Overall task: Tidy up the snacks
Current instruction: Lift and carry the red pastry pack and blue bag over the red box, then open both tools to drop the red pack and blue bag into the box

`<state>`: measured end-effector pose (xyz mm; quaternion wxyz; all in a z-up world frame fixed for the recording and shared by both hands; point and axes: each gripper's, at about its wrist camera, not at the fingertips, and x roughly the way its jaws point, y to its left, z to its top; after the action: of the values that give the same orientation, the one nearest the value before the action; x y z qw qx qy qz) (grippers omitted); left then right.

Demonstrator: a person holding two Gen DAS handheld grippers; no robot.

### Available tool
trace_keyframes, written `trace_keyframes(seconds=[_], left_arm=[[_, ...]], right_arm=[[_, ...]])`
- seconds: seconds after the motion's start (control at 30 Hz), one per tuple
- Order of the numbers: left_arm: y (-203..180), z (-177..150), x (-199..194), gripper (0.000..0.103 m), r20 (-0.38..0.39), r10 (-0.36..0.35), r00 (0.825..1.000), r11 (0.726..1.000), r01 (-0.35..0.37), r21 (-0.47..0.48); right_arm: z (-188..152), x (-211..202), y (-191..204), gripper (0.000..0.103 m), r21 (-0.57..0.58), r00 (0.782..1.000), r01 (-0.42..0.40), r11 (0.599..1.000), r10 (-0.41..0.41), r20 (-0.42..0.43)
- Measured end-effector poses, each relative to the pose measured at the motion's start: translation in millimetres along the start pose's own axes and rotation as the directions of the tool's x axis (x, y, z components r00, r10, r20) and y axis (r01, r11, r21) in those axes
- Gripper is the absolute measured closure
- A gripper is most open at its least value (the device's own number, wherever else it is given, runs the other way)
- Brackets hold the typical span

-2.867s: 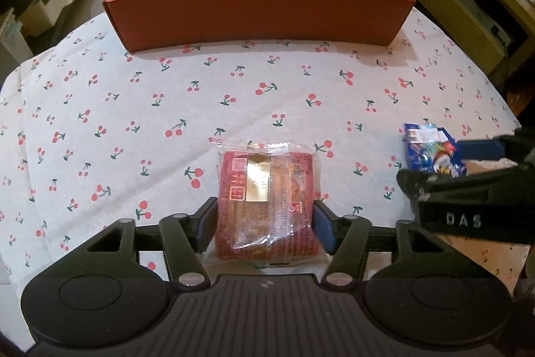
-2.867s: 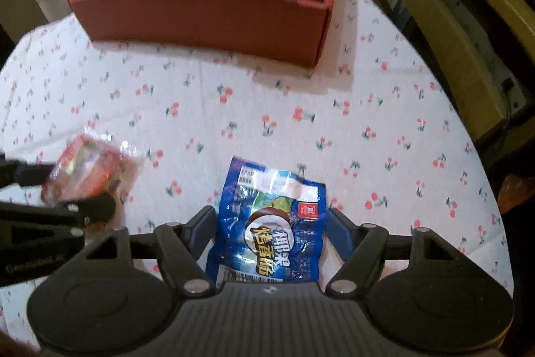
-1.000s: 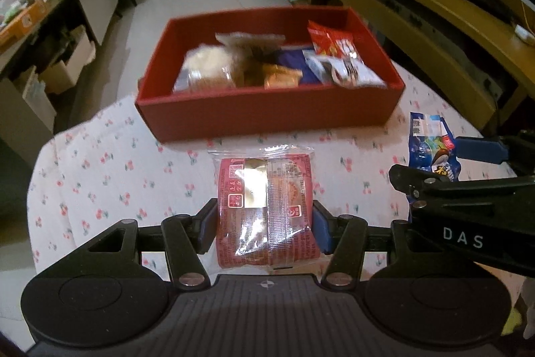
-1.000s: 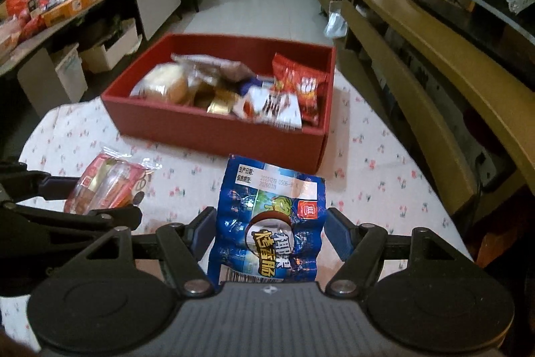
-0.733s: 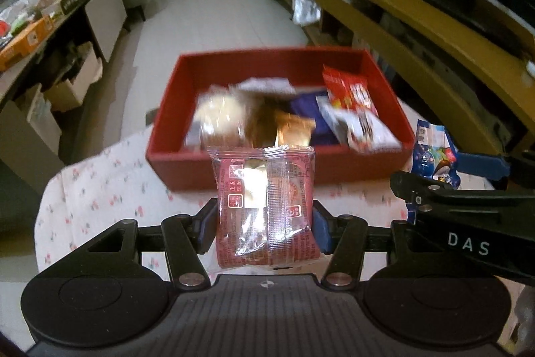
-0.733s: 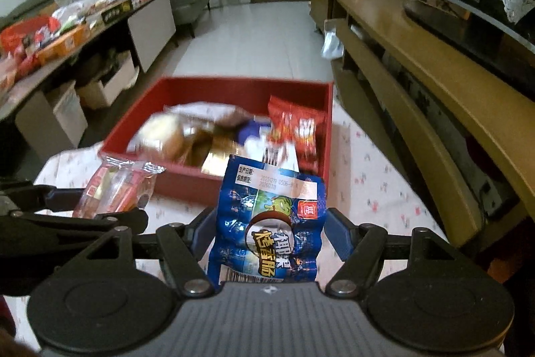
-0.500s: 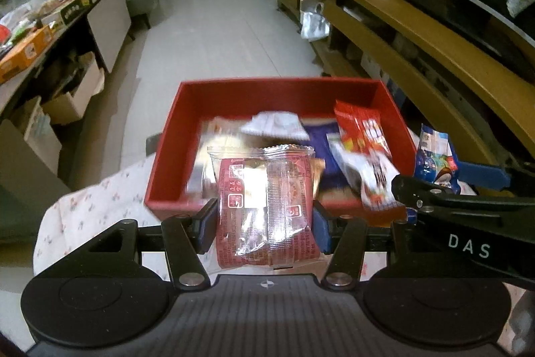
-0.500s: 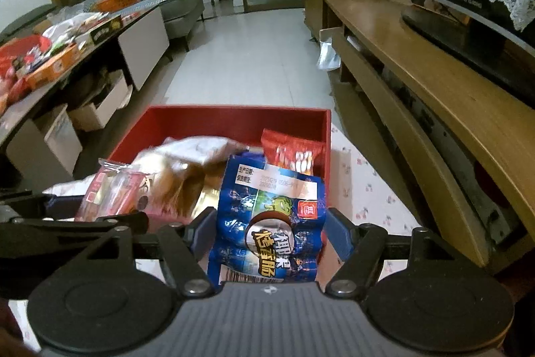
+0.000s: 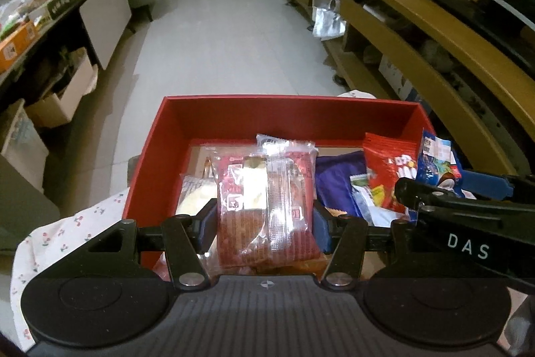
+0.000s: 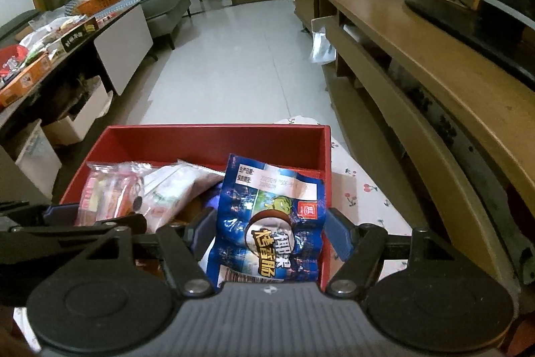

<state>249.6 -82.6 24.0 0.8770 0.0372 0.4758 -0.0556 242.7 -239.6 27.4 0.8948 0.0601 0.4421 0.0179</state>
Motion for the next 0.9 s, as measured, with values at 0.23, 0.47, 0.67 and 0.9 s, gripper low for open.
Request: trace_keyframes(seconds=[0.23,0.47,0.67,0.9], left_arm=[[0.7,1.3,11.1,0.040,0.016,0.028,0.999,1.000,-0.028,0.000],[2.8,4.0,11.6,0.037,0.017,0.017,1.000,1.000,-0.017,-0.005],[7.8,6.5,5.5,0.031,0.015,-0.005,1.000,0.999,0.006,-0.033],[7.8,7.5,-1.1,0.023,0.028,0.002,1.000,0.999,-0.002,-0.036]], right_arm=[[5.2,22.2,0.7,0.028,0.012,1.000,-0.013,1.000,0.013,-0.006],[8.0,29.5,-4.9,0.027,0.046,0.999,-0.043,0.998,0.044,-0.024],[11.5,19.2,-7.4,0.027,0.057,0.999,-0.047,0.997,0.048,-0.015],[13.2,11.7,-6.9,0.025,0.057,0.999,-0.042,0.997,0.042,0.005]])
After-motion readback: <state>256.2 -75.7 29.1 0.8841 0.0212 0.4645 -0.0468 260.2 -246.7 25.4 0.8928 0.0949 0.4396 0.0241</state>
